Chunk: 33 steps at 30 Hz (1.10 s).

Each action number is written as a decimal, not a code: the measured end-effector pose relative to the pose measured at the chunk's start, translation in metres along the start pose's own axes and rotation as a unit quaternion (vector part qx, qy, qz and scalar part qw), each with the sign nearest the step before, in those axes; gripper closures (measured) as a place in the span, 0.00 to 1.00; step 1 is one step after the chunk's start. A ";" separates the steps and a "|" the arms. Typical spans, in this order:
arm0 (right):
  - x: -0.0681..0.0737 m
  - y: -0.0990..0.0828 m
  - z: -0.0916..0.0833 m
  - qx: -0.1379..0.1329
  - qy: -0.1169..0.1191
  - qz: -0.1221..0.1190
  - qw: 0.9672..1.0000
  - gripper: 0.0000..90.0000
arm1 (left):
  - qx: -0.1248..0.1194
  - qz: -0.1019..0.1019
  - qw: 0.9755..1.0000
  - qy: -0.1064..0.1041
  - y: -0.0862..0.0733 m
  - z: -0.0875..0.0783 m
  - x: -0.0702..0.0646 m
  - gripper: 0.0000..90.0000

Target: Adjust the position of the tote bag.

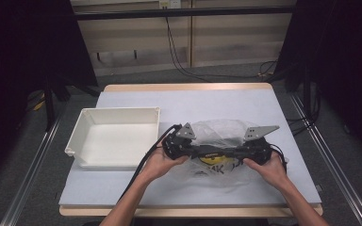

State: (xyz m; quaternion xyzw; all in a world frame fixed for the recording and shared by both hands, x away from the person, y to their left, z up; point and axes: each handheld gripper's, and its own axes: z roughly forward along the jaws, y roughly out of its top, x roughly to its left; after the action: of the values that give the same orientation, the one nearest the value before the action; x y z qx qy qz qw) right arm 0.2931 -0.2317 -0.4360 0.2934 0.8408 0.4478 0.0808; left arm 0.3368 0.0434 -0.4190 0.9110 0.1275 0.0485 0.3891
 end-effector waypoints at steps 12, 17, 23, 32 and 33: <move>-0.013 0.001 0.001 0.011 -0.033 0.011 0.999 0.98 | 0.002 -0.040 0.999 0.037 -0.015 -0.005 0.015 1.00; -0.020 -0.001 -0.002 0.012 -0.048 0.017 0.999 0.98 | 0.008 -0.045 0.998 0.050 -0.023 -0.011 0.019 1.00; -0.025 -0.002 -0.006 0.014 -0.060 0.022 0.998 0.98 | 0.017 -0.052 0.997 0.060 -0.031 -0.012 0.021 1.00; -0.041 -0.005 -0.012 0.007 -0.086 0.039 0.995 0.98 | 0.029 -0.063 0.995 0.066 -0.040 -0.009 0.024 1.00; -0.042 -0.004 -0.012 0.007 -0.089 0.041 0.995 0.99 | 0.035 -0.054 0.996 0.066 -0.040 -0.009 0.024 1.00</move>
State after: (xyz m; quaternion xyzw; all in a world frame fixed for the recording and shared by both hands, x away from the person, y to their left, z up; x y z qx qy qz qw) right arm 0.3207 -0.2656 -0.4379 0.3672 0.8206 0.4168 0.1345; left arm 0.3507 0.0825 -0.4421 0.9108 0.2037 0.0827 0.3495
